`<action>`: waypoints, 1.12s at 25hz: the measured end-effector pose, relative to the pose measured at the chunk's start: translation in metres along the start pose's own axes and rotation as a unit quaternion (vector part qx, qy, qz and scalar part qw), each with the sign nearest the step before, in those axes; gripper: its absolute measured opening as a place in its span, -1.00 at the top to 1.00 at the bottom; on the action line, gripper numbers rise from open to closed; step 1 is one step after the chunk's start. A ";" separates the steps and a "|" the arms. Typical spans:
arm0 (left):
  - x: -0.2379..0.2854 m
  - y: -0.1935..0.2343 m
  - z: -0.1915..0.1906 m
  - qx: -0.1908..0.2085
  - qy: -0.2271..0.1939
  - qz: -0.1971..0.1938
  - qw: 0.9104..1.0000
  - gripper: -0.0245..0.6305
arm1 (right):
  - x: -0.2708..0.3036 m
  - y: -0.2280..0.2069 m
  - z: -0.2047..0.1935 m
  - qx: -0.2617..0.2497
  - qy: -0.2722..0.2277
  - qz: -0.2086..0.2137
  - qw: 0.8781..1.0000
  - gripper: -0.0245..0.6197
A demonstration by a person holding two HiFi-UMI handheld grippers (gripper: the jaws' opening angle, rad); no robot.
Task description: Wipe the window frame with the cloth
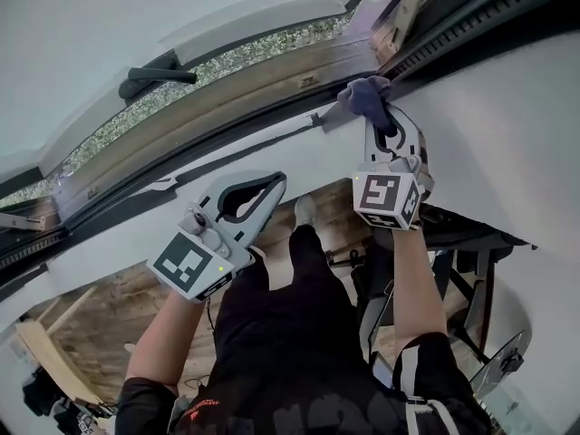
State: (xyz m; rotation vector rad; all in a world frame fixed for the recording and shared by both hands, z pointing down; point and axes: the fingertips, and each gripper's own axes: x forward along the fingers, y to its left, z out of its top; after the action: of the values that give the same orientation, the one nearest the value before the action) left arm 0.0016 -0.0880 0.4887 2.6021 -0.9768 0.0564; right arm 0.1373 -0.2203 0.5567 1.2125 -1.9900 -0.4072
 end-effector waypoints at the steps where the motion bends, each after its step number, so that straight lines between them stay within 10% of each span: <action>1: -0.007 0.001 -0.002 -0.005 0.005 0.006 1.000 0.86 | -0.006 0.004 0.003 0.017 -0.005 0.012 1.000 0.74; 8: -0.058 0.012 0.007 0.008 -0.012 0.048 0.999 0.86 | -0.045 0.042 0.053 0.159 -0.055 0.117 0.979 0.74; 28: -0.184 0.003 0.062 0.050 -0.070 0.145 0.986 0.86 | -0.137 0.114 0.230 0.250 -0.186 0.315 0.896 0.74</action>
State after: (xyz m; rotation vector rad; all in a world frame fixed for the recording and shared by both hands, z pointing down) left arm -0.1456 0.0039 0.4023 2.5600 -1.4314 -0.0034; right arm -0.0674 -0.0705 0.4137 0.7138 -2.7903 0.2413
